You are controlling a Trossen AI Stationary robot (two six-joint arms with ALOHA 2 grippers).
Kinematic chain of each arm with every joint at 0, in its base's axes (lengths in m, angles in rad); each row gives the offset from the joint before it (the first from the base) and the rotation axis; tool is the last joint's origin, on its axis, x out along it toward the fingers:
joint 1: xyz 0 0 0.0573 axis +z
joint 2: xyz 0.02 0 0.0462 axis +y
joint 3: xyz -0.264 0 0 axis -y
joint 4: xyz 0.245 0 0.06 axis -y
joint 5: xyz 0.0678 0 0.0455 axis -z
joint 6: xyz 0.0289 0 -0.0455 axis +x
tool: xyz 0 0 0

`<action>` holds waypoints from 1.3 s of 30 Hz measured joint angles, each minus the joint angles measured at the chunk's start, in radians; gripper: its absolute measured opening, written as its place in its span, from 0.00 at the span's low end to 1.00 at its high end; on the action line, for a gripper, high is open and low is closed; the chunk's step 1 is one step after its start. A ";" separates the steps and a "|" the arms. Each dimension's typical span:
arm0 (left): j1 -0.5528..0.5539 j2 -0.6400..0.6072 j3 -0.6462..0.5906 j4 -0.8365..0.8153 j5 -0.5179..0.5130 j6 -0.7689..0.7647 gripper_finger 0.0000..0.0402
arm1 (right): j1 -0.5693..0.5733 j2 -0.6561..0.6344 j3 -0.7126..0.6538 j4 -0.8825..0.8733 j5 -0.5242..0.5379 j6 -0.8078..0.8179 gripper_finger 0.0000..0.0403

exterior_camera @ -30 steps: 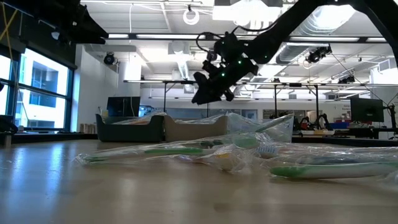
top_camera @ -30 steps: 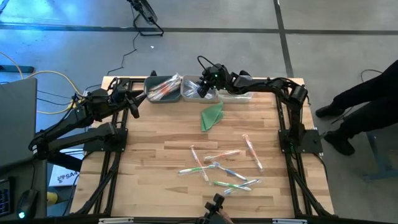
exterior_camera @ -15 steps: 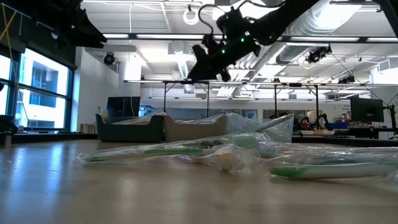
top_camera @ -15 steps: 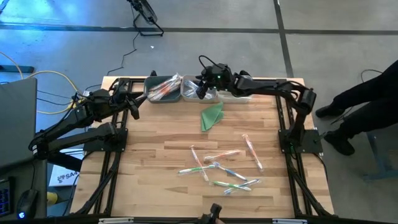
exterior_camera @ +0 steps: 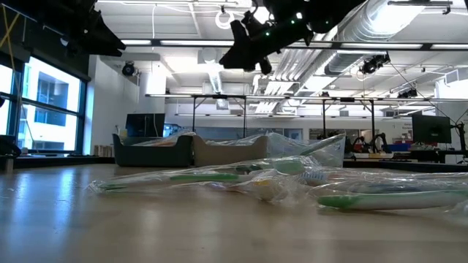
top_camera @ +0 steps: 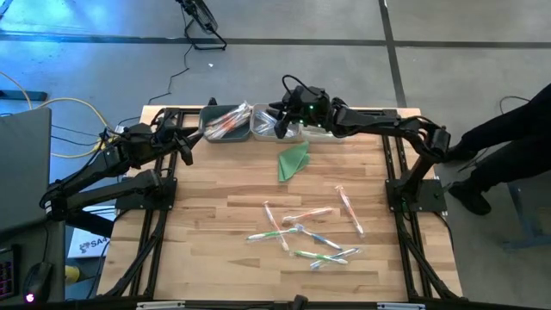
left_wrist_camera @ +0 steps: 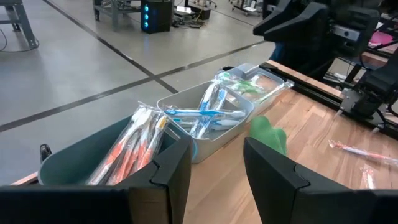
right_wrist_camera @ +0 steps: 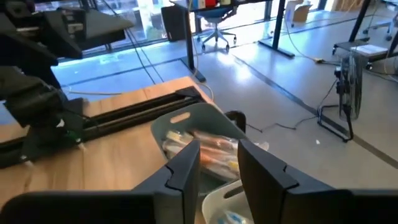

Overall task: Pick & Place Toothbrushes
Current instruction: Put the orange toothbrush into the dark blue bin

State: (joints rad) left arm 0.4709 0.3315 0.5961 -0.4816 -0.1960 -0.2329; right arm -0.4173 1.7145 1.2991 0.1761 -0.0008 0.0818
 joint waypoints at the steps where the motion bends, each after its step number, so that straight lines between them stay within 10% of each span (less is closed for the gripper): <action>1: 0.000 0.000 0.000 0.000 0.000 0.000 0.36 | 0.000 0.000 0.000 -0.005 -0.002 0.000 0.25; 19: 0.000 0.000 0.000 0.000 0.005 -0.008 0.36 | 0.098 -0.007 0.000 -0.388 -0.001 0.166 0.25; 39: 0.000 0.000 0.000 -0.021 0.005 -0.008 0.36 | 0.287 -0.007 0.000 -0.960 0.032 0.756 0.25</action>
State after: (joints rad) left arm 0.4706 0.3317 0.5961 -0.5031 -0.1913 -0.2409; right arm -0.1305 1.7073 1.2991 -0.7837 0.0314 0.8382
